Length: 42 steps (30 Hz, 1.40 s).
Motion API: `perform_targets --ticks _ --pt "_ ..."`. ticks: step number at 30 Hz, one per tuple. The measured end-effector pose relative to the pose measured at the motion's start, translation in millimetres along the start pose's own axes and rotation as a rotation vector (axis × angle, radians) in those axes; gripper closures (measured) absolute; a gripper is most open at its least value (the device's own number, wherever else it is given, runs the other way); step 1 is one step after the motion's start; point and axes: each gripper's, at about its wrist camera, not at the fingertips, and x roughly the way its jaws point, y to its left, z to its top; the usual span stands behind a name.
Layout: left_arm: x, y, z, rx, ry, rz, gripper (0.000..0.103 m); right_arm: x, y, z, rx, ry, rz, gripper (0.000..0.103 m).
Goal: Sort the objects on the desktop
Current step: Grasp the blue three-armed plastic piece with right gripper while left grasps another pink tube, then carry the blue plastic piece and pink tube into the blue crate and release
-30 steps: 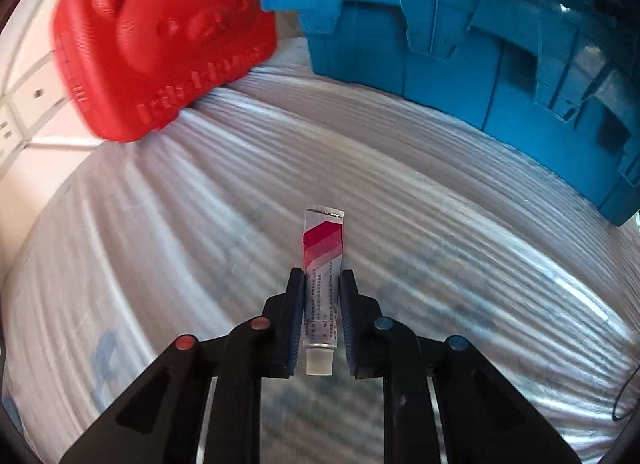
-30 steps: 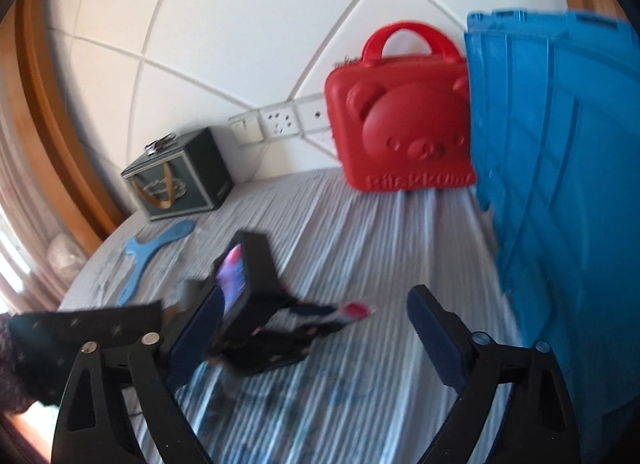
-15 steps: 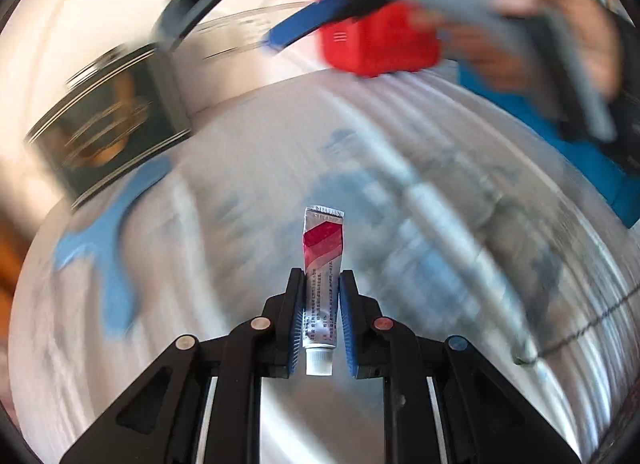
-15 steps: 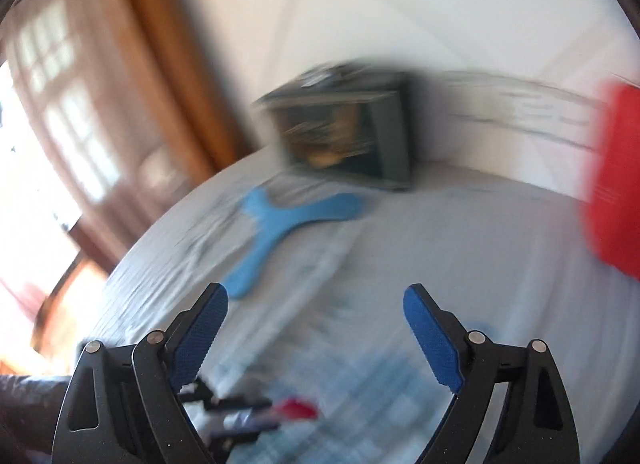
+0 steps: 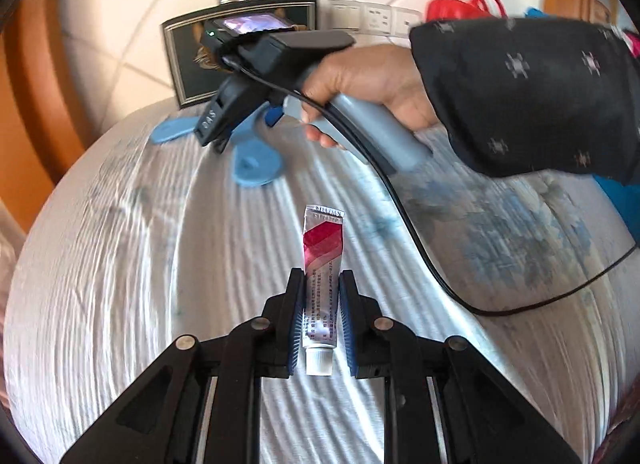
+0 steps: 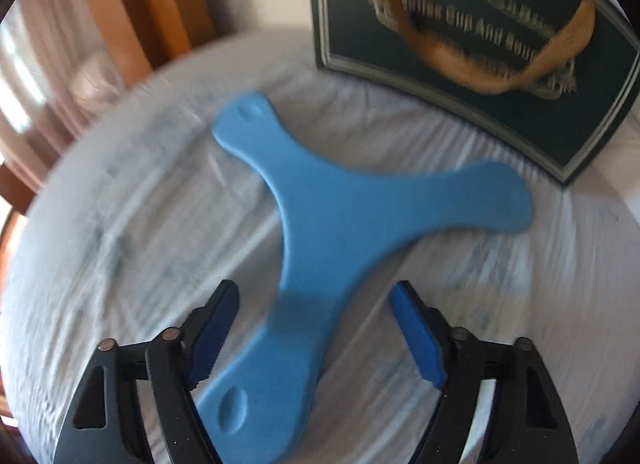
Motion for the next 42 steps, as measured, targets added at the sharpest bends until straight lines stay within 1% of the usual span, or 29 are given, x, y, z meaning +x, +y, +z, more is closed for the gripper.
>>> perform_targets --ticks 1,2,3,4,5,7,8,9,10,13,14,17,19,23,26,30,37,42 --pt "0.8 3.4 -0.6 -0.012 -0.007 0.002 0.086 2.0 4.7 0.6 -0.023 -0.013 -0.037 0.029" --pt "0.2 3.6 -1.6 -0.019 -0.011 0.005 0.086 3.5 5.4 3.0 -0.02 -0.018 -0.032 0.031" --pt "2.9 3.3 -0.1 -0.023 -0.012 0.004 0.086 4.8 5.4 6.7 -0.027 -0.019 -0.028 0.036" --pt "4.1 2.6 1.7 -0.024 -0.012 0.003 0.086 4.6 4.8 10.3 -0.044 -0.028 -0.017 0.052" --pt "4.6 1.3 3.5 -0.024 -0.014 0.003 0.086 4.3 2.4 11.7 -0.048 -0.028 -0.01 0.059" --pt "2.7 -1.8 10.2 -0.019 -0.024 -0.002 0.086 0.7 -13.1 11.2 -0.014 -0.014 0.065 0.066" --pt "0.1 0.1 11.0 -0.019 -0.029 -0.004 0.086 -2.7 -26.3 8.2 0.009 0.001 0.124 0.067" --pt "-9.5 1.9 9.4 -0.017 -0.041 -0.002 0.086 -8.6 -35.0 3.3 0.021 0.01 0.152 0.067" --pt "-13.2 1.1 11.3 -0.015 -0.049 -0.003 0.086 -14.1 -43.9 -2.3 0.029 0.01 0.173 0.068" --pt "-21.1 -2.7 13.9 -0.006 -0.061 -0.004 0.086 -40.5 -65.3 -31.7 0.031 -0.006 0.193 0.068" --pt "-22.6 -4.5 15.4 -0.002 -0.059 -0.006 0.086 -51.1 -71.7 -42.7 0.022 -0.019 0.181 0.068" --pt "-27.8 -16.7 19.5 0.014 -0.059 -0.014 0.086 -78.0 -92.3 -71.9 0.053 -0.037 0.194 0.068" --pt "-29.4 -25.3 24.4 0.022 -0.063 -0.027 0.086 -93.0 -100.0 -90.2 0.065 -0.052 0.186 0.068" --pt "-36.1 -44.4 31.7 0.042 -0.068 -0.046 0.086 -122.0 -115.7 -131.0 0.129 -0.066 0.196 0.068" --pt "-43.9 -60.7 37.4 0.079 -0.069 -0.057 0.086 -151.5 -125.8 -159.3 0.173 -0.095 0.189 0.068" --pt "-56.2 -75.7 48.1 0.111 -0.086 -0.062 0.086 -198.6 -134.5 -183.5 0.19 -0.156 0.136 0.068" --pt "-94.6 -113.5 73.1 0.192 -0.17 -0.08 0.086 -293.7 -147.9 -226.2 0.246 -0.277 0.044 0.068" --pt "-129.6 -146.1 92.4 0.231 -0.232 -0.088 0.086 -383.3 -150.1 -261.9 0.274 -0.404 -0.042 0.068"
